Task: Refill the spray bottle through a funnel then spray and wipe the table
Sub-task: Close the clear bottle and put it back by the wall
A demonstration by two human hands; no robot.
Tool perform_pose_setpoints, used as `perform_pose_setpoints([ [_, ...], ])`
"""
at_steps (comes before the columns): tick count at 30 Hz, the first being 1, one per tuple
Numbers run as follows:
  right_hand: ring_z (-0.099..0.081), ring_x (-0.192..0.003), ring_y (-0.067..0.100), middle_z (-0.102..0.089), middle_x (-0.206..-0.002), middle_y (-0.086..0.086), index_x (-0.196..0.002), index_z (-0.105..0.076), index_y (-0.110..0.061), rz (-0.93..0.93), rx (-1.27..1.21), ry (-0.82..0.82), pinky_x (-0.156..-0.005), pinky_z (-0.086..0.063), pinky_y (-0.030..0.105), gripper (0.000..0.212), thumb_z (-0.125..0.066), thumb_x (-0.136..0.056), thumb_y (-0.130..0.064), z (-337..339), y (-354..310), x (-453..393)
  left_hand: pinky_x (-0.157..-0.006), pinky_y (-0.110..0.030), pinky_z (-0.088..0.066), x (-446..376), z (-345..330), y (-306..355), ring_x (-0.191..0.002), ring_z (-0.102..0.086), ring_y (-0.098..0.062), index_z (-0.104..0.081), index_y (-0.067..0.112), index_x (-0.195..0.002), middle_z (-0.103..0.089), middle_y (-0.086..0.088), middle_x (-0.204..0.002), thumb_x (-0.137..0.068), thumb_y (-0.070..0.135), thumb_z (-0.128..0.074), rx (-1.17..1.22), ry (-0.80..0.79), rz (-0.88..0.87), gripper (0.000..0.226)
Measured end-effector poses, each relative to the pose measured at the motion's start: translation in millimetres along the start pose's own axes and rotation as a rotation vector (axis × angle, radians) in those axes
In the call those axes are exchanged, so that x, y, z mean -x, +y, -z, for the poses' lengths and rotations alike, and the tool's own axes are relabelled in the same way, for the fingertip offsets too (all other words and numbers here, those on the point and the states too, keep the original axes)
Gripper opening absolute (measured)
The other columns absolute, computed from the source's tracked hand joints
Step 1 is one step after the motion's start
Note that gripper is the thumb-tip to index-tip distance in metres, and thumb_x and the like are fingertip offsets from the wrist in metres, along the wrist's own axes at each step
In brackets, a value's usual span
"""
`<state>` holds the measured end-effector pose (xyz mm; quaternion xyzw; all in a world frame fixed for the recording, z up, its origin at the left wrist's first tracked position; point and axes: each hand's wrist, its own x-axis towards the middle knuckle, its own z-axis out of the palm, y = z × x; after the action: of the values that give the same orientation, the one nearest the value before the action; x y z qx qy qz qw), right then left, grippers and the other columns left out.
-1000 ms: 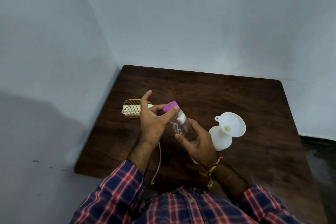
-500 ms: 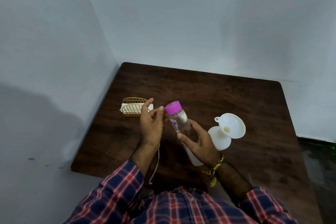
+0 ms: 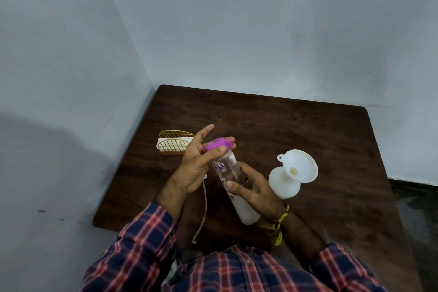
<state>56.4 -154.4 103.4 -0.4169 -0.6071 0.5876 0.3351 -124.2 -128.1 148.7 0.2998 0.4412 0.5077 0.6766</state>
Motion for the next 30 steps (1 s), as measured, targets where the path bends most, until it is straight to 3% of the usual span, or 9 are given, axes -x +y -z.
perform_pose_setpoints([
  [2, -0.063, -0.115, 0.023, -0.066, -0.123, 0.007, -0.135, -0.052, -0.011, -0.009, 0.003, 0.023, -0.098, -0.052, 0.038, 0.045, -0.065, -0.093, -0.010, -2, 1, 0, -0.093, -0.038, -0.054, -2, 4, 1, -0.119, -0.061, -0.030, -0.032, 0.019, -0.144, -0.064, -0.015, -0.127, -0.074, 0.010, -0.078, -0.046, 0.016, 0.007, 0.085],
  [6, -0.066, -0.106, 0.023, -0.069, -0.112, 0.005, -0.130, -0.056, -0.018, -0.006, 0.050, 0.122, -0.096, -0.052, 0.047, 0.041, -0.068, -0.091, -0.017, 1, 5, -5, -0.090, -0.040, -0.055, -1, 0, -3, -0.105, -0.068, -0.025, -0.032, 0.019, -0.145, -0.073, -0.011, -0.108, -0.066, 0.018, -0.082, -0.219, 0.243, -0.142, 0.094],
  [11, -0.064, -0.112, 0.013, -0.068, -0.120, -0.004, -0.135, -0.052, -0.018, -0.031, 0.113, 0.090, -0.098, -0.052, 0.041, 0.048, -0.069, -0.090, -0.023, 4, 9, -13, -0.089, -0.045, -0.057, 0, -16, -6, -0.098, -0.071, -0.018, -0.029, 0.030, -0.146, -0.074, -0.006, -0.101, -0.070, 0.033, -0.080, -0.329, 0.291, -0.193, 0.092],
  [17, -0.063, -0.111, 0.002, -0.066, -0.121, -0.013, -0.135, -0.053, -0.023, -0.002, 0.254, 0.098, -0.096, -0.053, 0.035, 0.053, -0.073, -0.086, -0.028, 2, 13, -25, -0.084, -0.023, -0.056, -15, -13, -1, -0.088, -0.068, -0.006, -0.023, 0.030, -0.150, -0.072, 0.005, -0.089, -0.067, 0.019, -0.088, -0.657, 0.397, -0.263, 0.105],
  [20, -0.062, -0.109, -0.001, -0.065, -0.120, -0.013, -0.134, -0.052, -0.022, 0.026, 0.298, 0.111, -0.094, -0.053, 0.030, 0.053, -0.073, -0.086, -0.025, 1, 11, -33, -0.086, -0.022, -0.054, -23, -1, 4, -0.095, -0.069, -0.006, -0.019, 0.033, -0.152, -0.073, 0.005, -0.099, -0.067, 0.018, -0.088, -0.631, 0.294, -0.226, 0.109],
  [23, -0.062, -0.108, 0.004, -0.064, -0.120, -0.009, -0.132, -0.053, -0.021, 0.044, 0.326, 0.193, -0.093, -0.053, 0.032, 0.054, -0.075, -0.083, -0.028, -4, 12, -49, -0.090, -0.032, -0.056, -30, 17, 2, -0.111, -0.065, -0.010, -0.022, 0.039, -0.149, -0.065, 0.000, -0.125, -0.067, 0.032, -0.087, -0.369, 0.256, -0.176, 0.106],
  [26, -0.062, -0.105, 0.010, -0.065, -0.115, -0.005, -0.125, -0.057, -0.020, 0.086, 0.385, 0.325, -0.089, -0.054, 0.039, 0.053, -0.078, -0.077, -0.029, -10, 13, -70, -0.096, -0.034, -0.053, -32, 39, -17, -0.120, -0.059, -0.014, -0.033, 0.032, -0.145, -0.056, -0.002, -0.136, -0.074, 0.049, -0.079, -0.282, 0.555, -0.157, 0.086],
  [28, -0.063, -0.103, 0.010, -0.066, -0.112, -0.004, -0.122, -0.058, -0.020, 0.105, 0.387, 0.368, -0.087, -0.055, 0.040, 0.051, -0.080, -0.076, -0.026, -15, 8, -85, -0.099, -0.029, -0.047, -29, 59, -35, -0.124, -0.055, -0.020, -0.041, 0.022, -0.141, -0.054, -0.007, -0.137, -0.080, 0.037, -0.076, -0.415, 0.850, -0.149, 0.072],
  [30, -0.064, -0.102, 0.011, -0.068, -0.112, -0.005, -0.123, -0.058, -0.020, 0.108, 0.389, 0.392, -0.088, -0.056, 0.040, 0.052, -0.081, -0.076, -0.026, -22, 5, -101, -0.099, -0.028, -0.042, -29, 87, -51, -0.132, -0.047, -0.024, -0.037, 0.015, -0.144, -0.048, -0.010, -0.144, -0.083, 0.022, -0.075, -0.607, 0.968, -0.038, 0.072],
])
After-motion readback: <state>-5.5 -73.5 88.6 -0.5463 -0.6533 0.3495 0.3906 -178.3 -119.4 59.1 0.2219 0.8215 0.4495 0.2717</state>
